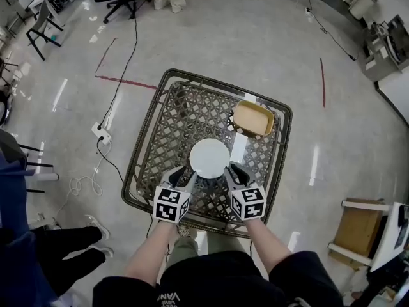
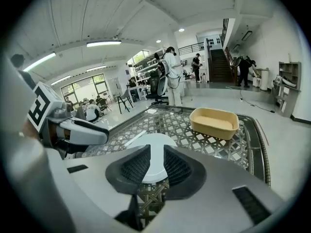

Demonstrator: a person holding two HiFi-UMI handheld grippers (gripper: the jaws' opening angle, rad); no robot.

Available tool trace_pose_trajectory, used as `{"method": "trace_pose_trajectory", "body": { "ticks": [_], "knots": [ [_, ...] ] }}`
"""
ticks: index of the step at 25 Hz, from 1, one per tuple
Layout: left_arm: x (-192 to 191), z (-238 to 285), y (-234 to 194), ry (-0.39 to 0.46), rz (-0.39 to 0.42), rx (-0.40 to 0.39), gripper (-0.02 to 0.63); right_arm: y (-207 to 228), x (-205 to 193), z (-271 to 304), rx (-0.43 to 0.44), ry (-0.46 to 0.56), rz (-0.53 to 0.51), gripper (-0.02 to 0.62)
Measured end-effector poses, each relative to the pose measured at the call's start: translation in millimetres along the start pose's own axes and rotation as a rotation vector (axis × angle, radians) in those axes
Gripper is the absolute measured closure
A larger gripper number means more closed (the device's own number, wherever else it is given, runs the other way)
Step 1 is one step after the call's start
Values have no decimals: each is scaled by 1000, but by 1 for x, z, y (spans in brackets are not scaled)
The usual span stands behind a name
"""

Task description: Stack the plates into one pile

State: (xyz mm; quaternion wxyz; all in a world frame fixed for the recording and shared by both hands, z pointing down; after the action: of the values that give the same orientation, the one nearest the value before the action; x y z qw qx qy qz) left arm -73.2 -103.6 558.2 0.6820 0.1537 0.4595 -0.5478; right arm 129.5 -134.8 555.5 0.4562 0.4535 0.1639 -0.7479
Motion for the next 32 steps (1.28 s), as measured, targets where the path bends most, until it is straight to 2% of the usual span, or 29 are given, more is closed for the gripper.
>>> {"method": "trace_pose_trajectory", "body": {
  "ticks": [4, 7, 9, 19, 32],
  "knots": [
    [6, -26, 7, 69, 45, -12, 547, -17, 3, -25, -33, 53, 13, 547],
    [6, -45, 17, 100, 62, -32, 571, -31, 4, -47, -54, 100, 33, 574],
    [6, -58, 24, 124, 74, -51, 577, -41, 5, -61, -66, 130, 41, 592],
    [-1, -125, 42, 177, 130, -109, 586, -84, 6, -126, -107, 231, 49, 594],
    [-11, -203, 61, 230, 205, -187, 586, -138, 0, -182, -83, 286, 7, 594]
  ]
}}
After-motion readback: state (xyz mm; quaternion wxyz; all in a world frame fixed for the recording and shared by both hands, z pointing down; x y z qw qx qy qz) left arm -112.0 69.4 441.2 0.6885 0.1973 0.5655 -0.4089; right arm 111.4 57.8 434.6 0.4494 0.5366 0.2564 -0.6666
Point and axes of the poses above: the fingertips, and each gripper's own axes: z forward along the fingers, y to its right, x out of its top, the point moved 8 cm from there along -z, backward along the fingers, and after that the axes turned 5 degrees about y, right-handed, at the moved point
